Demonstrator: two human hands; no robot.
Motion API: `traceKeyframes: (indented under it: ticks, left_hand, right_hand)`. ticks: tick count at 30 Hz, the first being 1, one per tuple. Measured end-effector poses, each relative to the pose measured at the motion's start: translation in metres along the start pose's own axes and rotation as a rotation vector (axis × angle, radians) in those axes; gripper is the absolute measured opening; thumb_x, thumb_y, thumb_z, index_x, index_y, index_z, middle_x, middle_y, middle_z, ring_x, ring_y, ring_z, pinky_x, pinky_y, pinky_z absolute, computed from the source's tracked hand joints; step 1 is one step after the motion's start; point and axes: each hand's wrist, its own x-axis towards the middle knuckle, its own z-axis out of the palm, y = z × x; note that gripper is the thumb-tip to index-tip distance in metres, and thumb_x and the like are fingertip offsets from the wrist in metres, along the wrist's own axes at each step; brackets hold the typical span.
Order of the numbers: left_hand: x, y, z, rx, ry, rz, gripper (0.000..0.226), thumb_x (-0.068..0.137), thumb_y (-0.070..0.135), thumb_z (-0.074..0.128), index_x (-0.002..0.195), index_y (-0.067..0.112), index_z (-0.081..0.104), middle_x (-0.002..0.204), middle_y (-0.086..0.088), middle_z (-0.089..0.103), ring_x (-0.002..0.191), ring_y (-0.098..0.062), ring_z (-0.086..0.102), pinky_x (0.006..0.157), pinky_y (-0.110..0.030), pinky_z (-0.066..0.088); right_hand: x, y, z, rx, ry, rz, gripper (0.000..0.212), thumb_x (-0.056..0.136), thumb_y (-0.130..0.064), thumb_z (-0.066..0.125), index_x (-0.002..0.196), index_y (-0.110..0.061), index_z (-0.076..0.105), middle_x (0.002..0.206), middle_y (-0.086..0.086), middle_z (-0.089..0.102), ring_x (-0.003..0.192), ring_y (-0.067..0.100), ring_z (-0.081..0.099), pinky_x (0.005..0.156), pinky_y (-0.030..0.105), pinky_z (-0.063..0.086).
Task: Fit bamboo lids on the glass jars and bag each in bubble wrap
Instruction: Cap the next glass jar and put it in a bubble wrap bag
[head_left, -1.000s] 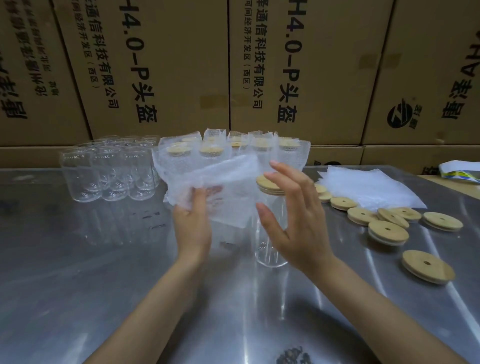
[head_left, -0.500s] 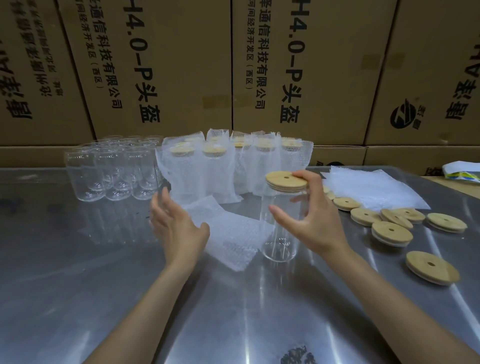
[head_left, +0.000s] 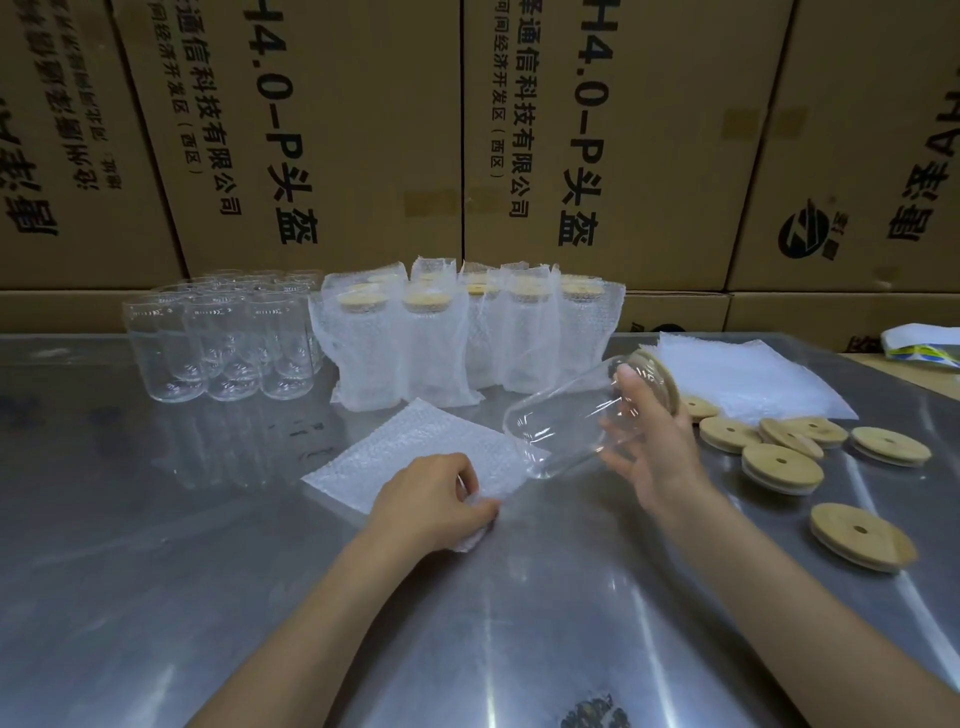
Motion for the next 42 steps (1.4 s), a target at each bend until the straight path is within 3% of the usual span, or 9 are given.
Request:
traceKeyframes:
  ticks: [8, 13, 16, 19, 23, 30, 33, 38, 42]
  left_hand:
    - [0.002, -0.001, -0.003, -0.207, 0.021, -0.052, 0.03, 0.087, 0.035, 0.059, 0.07, 0.012, 0.068, 0.072, -0.001, 0.069, 0.064, -0.014, 0.056, 0.063, -0.025, 0.044]
    - [0.006, 0.0, -0.005, -0.424, 0.032, -0.144, 0.028, 0.088, 0.029, 0.06, 0.072, 0.01, 0.073, 0.056, 0.004, 0.058, 0.05, -0.01, 0.047, 0.055, -0.022, 0.042]
    - [0.008, 0.002, -0.008, -0.686, 0.103, -0.198, 0.029, 0.09, 0.023, 0.064, 0.061, 0.016, 0.066, 0.043, 0.011, 0.043, 0.046, -0.009, 0.039, 0.051, -0.024, 0.04]
    - [0.006, 0.006, -0.012, -0.837, 0.243, -0.163, 0.018, 0.09, 0.022, 0.064, 0.075, 0.02, 0.073, 0.042, 0.02, 0.052, 0.041, 0.004, 0.044, 0.05, -0.017, 0.033]
    - [-0.001, 0.013, -0.014, -0.831, 0.406, -0.059, 0.02, 0.089, 0.025, 0.066, 0.072, 0.034, 0.071, 0.062, 0.03, 0.064, 0.06, 0.015, 0.056, 0.06, -0.007, 0.041]
    - [-0.008, 0.026, -0.012, -0.865, 0.462, 0.046, 0.01, 0.09, 0.028, 0.067, 0.084, 0.03, 0.075, 0.064, 0.025, 0.066, 0.049, 0.003, 0.049, 0.053, -0.01, 0.04]
    - [-0.013, 0.032, -0.011, -0.865, 0.453, 0.089, 0.01, 0.088, 0.027, 0.069, 0.081, 0.032, 0.074, 0.066, 0.02, 0.068, 0.051, 0.001, 0.05, 0.053, -0.008, 0.039]
    - [-0.019, 0.042, -0.007, -0.747, 0.42, 0.228, 0.01, 0.088, 0.026, 0.068, 0.087, 0.034, 0.076, 0.063, 0.024, 0.066, 0.041, 0.001, 0.043, 0.049, -0.007, 0.033]
    - [-0.019, 0.044, -0.012, -0.684, 0.408, 0.368, 0.023, 0.091, 0.02, 0.064, 0.103, 0.04, 0.066, 0.074, 0.017, 0.071, 0.048, -0.004, 0.052, 0.052, -0.014, 0.044]
  right_hand:
    - [-0.008, 0.003, 0.006, 0.175, -0.134, 0.172, 0.076, 0.053, -0.054, 0.076, 0.123, -0.029, 0.059, 0.105, 0.003, 0.058, 0.112, 0.026, 0.061, 0.064, 0.036, 0.057]
    - [-0.011, 0.005, 0.007, 0.161, -0.162, 0.179, 0.049, 0.059, -0.05, 0.074, 0.104, -0.033, 0.063, 0.111, 0.005, 0.058, 0.099, 0.024, 0.066, 0.059, 0.035, 0.058]
    - [-0.016, 0.007, 0.011, 0.127, -0.178, 0.203, 0.064, 0.058, -0.047, 0.074, 0.117, -0.03, 0.058, 0.112, 0.004, 0.057, 0.1, 0.023, 0.065, 0.063, 0.038, 0.058]
    - [-0.02, 0.01, 0.014, 0.089, -0.147, 0.2, 0.081, 0.057, -0.043, 0.076, 0.132, -0.026, 0.048, 0.118, 0.003, 0.056, 0.108, 0.023, 0.063, 0.059, 0.036, 0.058]
    - [-0.021, 0.011, 0.015, 0.095, -0.062, 0.163, 0.069, 0.074, -0.038, 0.077, 0.134, -0.021, 0.046, 0.125, 0.005, 0.056, 0.104, 0.021, 0.066, 0.062, 0.036, 0.058]
    - [-0.023, 0.012, 0.016, 0.124, -0.018, 0.204, 0.061, 0.079, -0.047, 0.072, 0.131, -0.025, 0.048, 0.111, 0.001, 0.051, 0.101, 0.022, 0.063, 0.062, 0.036, 0.052]
    - [-0.025, 0.015, 0.019, 0.142, -0.064, 0.243, 0.053, 0.082, -0.042, 0.071, 0.13, -0.03, 0.053, 0.121, 0.004, 0.052, 0.106, 0.025, 0.061, 0.069, 0.039, 0.054]
    - [-0.031, 0.022, 0.024, 0.101, -0.123, 0.257, 0.04, 0.078, -0.04, 0.073, 0.113, -0.031, 0.057, 0.104, 0.004, 0.052, 0.084, 0.02, 0.06, 0.066, 0.036, 0.052]
    - [-0.029, 0.022, 0.024, 0.117, -0.078, 0.252, 0.045, 0.079, -0.041, 0.073, 0.119, -0.027, 0.058, 0.117, 0.009, 0.053, 0.083, 0.019, 0.06, 0.073, 0.039, 0.053]
